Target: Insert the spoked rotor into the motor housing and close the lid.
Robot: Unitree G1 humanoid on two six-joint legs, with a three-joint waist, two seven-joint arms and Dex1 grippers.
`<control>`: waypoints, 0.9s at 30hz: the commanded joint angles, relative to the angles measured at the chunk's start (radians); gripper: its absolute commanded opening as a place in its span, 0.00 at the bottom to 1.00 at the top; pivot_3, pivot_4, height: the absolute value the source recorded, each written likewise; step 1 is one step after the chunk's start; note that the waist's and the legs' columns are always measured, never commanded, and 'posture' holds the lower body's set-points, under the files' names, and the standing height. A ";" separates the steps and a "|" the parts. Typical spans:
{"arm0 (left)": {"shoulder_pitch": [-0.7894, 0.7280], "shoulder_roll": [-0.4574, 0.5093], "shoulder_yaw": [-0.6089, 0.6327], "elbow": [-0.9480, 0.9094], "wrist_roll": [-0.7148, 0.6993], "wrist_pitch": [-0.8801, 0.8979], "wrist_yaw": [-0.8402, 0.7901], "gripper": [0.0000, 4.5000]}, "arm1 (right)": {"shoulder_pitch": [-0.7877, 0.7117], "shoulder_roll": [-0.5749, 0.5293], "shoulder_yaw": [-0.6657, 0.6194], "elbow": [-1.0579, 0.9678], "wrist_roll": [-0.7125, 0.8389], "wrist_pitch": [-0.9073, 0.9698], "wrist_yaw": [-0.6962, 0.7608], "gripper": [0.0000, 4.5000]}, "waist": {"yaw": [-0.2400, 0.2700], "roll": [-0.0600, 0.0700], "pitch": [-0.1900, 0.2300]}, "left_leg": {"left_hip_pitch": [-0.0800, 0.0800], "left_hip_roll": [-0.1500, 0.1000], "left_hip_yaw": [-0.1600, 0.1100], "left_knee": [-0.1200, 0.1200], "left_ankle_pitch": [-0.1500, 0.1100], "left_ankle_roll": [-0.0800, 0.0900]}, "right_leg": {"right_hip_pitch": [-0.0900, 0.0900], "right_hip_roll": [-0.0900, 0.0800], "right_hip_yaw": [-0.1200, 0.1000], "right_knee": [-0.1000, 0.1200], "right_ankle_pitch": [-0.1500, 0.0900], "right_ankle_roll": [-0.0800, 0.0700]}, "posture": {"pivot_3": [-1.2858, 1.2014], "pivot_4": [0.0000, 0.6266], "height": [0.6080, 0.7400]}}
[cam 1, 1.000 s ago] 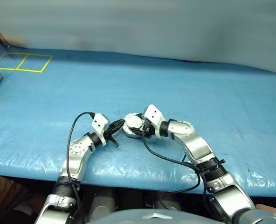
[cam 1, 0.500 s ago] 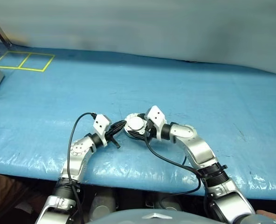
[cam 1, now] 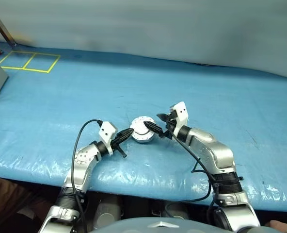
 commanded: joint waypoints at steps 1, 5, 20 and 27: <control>0.025 0.000 -0.044 0.032 0.024 0.030 -0.013 0.00 | 0.005 0.022 -0.079 -0.028 0.102 0.081 -0.023 1.00 | 0.000 0.000 0.000 | 0.000 0.000 0.000 0.000 0.000 0.000 | 0.000 0.000 0.000 0.000 0.000 0.000 | 0.52 0.24 1.00; 0.024 0.002 -0.046 0.032 0.025 0.029 -0.017 0.00 | 0.019 0.054 -0.152 -0.013 0.206 0.162 -0.034 1.00 | 0.000 0.000 0.000 | 0.000 0.000 -0.001 0.000 0.000 0.000 | 0.000 0.000 -0.001 0.000 0.000 0.000 | 0.52 0.24 1.00; 0.029 0.008 -0.052 0.030 0.036 0.024 -0.019 0.00 | 0.053 0.143 -0.245 0.060 0.401 0.308 -0.089 0.50 | 0.000 0.001 0.000 | -0.002 -0.001 -0.004 0.000 0.000 0.001 | 0.001 0.000 -0.003 0.000 -0.001 0.001 | 0.52 0.24 1.00; 0.029 0.009 -0.057 0.029 0.035 0.023 -0.019 0.00 | 0.057 0.143 -0.255 0.092 0.435 0.315 -0.104 0.27 | 0.000 0.002 0.000 | -0.002 -0.002 -0.006 0.001 0.001 0.001 | 0.001 0.000 -0.003 0.000 -0.001 0.002 | 0.52 0.24 1.00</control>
